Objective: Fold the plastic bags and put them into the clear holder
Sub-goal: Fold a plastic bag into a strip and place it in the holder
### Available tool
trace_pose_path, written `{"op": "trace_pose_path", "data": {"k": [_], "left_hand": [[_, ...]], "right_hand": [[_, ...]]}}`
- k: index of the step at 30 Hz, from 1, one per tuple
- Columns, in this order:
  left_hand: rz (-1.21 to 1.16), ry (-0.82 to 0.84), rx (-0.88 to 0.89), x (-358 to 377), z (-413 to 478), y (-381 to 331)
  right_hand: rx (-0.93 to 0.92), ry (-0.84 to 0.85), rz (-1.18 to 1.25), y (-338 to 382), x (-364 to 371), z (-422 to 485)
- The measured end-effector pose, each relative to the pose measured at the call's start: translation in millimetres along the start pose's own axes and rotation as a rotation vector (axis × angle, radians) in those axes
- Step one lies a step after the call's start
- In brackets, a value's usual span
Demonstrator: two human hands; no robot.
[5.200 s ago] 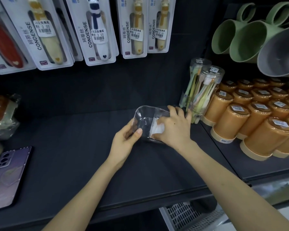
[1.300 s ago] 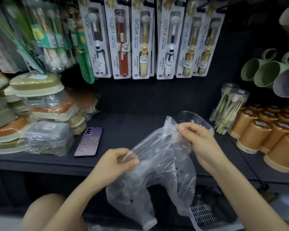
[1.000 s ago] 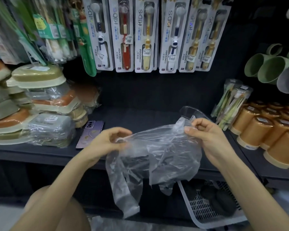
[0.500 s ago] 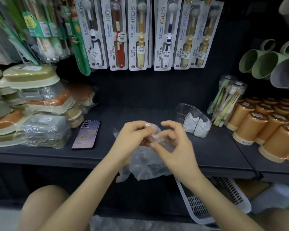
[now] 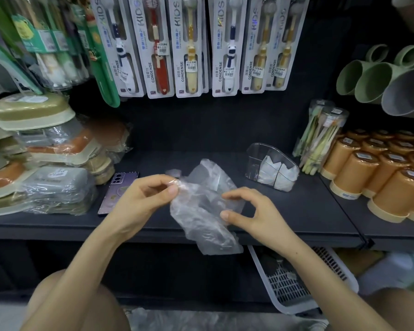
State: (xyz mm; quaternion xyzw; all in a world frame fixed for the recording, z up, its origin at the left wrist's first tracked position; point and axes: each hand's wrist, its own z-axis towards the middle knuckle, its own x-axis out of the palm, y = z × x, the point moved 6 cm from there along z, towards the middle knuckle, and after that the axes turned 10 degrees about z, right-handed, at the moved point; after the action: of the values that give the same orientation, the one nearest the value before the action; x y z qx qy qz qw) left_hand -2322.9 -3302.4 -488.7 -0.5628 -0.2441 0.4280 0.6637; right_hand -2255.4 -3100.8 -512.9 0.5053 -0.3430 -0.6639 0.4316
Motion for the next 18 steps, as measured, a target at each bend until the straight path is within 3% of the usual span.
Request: {"op": "trace_pose_path", "data": {"k": [7, 11, 13, 16, 18], "left_hand": [[0.079, -0.126, -0.035, -35, -17, 8], [0.204, -0.239, -0.056, -50, -24, 10], [0.211, -0.249, -0.069, -47, -25, 13], [0.233, -0.251, -0.065, -44, -24, 20], [0.212, -0.237, -0.056, -41, -23, 19]], "right_hand": [[-0.022, -0.011, 0.055, -2, 6, -1], [-0.293, -0.178, -0.249, 13, 0, -7], [-0.382, -0.149, -0.294, 21, 6, -14], [-0.199, -0.089, 0.034, 18, 4, -15], [-0.155, -0.162, -0.047, 10, -6, -7]]}}
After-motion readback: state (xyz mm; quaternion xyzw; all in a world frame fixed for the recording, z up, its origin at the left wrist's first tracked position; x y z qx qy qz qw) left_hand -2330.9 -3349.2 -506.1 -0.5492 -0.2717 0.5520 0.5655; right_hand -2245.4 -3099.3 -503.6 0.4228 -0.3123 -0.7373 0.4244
